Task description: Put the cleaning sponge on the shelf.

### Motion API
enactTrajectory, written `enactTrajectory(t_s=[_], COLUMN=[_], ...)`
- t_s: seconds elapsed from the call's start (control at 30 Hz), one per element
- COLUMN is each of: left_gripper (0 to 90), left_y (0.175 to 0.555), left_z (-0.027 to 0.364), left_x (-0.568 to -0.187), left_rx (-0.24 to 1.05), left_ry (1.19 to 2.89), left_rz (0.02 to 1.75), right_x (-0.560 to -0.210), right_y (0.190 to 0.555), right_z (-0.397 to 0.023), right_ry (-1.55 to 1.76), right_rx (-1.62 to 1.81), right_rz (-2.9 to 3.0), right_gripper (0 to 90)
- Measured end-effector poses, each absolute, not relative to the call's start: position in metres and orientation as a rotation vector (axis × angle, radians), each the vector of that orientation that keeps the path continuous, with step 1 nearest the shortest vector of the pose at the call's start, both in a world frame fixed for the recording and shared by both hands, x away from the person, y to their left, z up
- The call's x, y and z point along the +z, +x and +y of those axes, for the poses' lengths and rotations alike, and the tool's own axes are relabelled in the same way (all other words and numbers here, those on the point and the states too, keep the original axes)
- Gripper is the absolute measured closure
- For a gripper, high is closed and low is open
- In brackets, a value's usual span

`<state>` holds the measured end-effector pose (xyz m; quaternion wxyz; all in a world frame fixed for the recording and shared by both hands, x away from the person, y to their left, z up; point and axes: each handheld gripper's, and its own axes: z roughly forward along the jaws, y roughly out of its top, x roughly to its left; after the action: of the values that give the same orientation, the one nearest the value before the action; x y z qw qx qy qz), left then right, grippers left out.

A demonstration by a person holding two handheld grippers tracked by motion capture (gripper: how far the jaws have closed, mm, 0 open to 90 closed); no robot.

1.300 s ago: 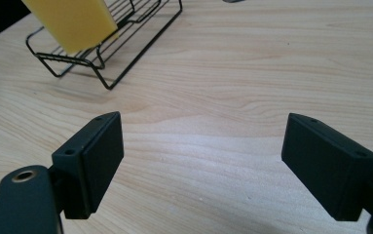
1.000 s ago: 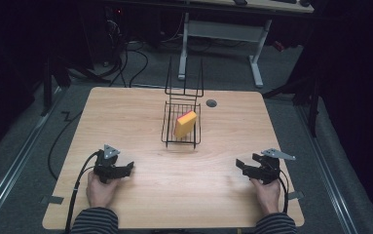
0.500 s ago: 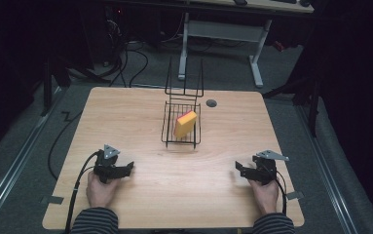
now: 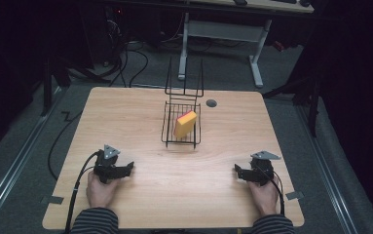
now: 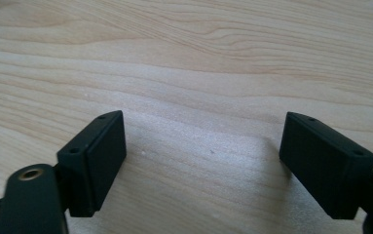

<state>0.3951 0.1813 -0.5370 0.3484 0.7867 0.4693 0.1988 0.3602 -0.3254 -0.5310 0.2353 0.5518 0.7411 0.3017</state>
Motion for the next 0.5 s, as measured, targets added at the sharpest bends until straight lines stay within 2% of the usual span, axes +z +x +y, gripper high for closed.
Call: enactTrajectory(t_s=[0.5], left_gripper=[20.1], left_y=[0.3946], left_z=[0.1812], left_x=[-0.5371], left_rx=[0.517], left_ry=[2.039], left_rz=[1.216], right_x=[-0.531], right_y=[0.3593], right_z=[-0.3248], right_ry=[1.504], right_rx=[0.83], right_rz=[2.035], right_gripper=[18.9])
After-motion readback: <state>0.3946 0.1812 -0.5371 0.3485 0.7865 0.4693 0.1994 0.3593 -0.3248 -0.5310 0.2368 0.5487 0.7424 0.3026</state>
